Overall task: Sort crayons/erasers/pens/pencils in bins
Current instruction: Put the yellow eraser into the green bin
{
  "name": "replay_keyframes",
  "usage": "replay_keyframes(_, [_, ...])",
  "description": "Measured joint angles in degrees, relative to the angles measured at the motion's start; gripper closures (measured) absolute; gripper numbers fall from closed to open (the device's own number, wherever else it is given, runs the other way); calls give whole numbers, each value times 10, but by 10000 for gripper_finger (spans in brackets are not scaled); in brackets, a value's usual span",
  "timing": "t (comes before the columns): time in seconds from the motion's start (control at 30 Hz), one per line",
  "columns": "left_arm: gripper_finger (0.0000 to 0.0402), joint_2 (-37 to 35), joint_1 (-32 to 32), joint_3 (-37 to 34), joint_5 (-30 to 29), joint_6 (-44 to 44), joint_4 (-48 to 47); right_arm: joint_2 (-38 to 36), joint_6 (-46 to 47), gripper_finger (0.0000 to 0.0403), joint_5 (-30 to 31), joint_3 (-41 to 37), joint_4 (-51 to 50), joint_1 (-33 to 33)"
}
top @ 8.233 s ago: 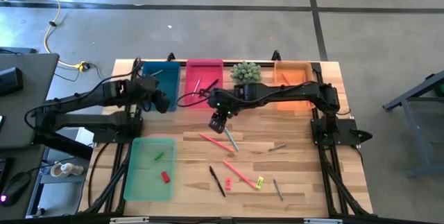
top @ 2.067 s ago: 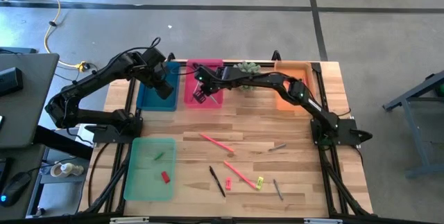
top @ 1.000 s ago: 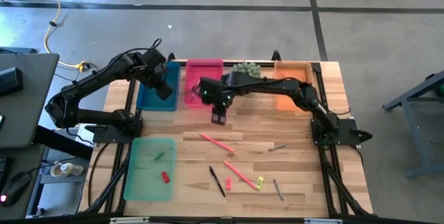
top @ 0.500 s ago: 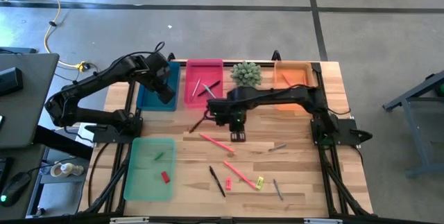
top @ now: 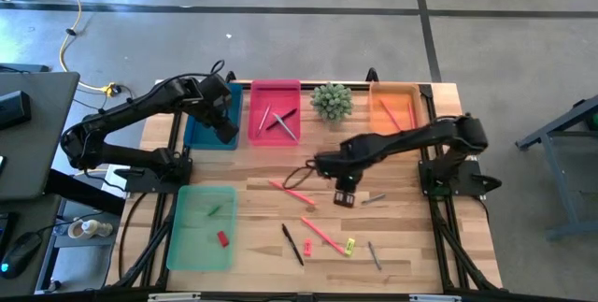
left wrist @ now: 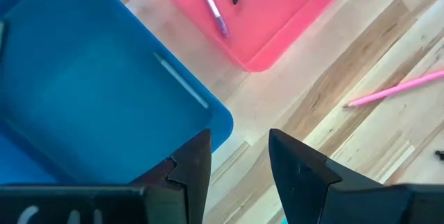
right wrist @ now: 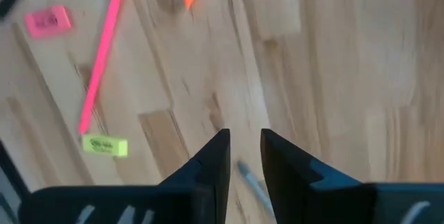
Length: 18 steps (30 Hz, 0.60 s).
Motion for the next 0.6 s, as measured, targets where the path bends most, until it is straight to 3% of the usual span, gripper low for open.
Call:
replay_keyframes(0.3, [270, 0, 0, 0, -2, -51, 0, -87, 2, 330, -1, -126, 32, 75])
replay_keyframes(0.6, [270, 0, -45, 0, -2, -163, 0, -109, -5, 330, -4, -182, 36, 126])
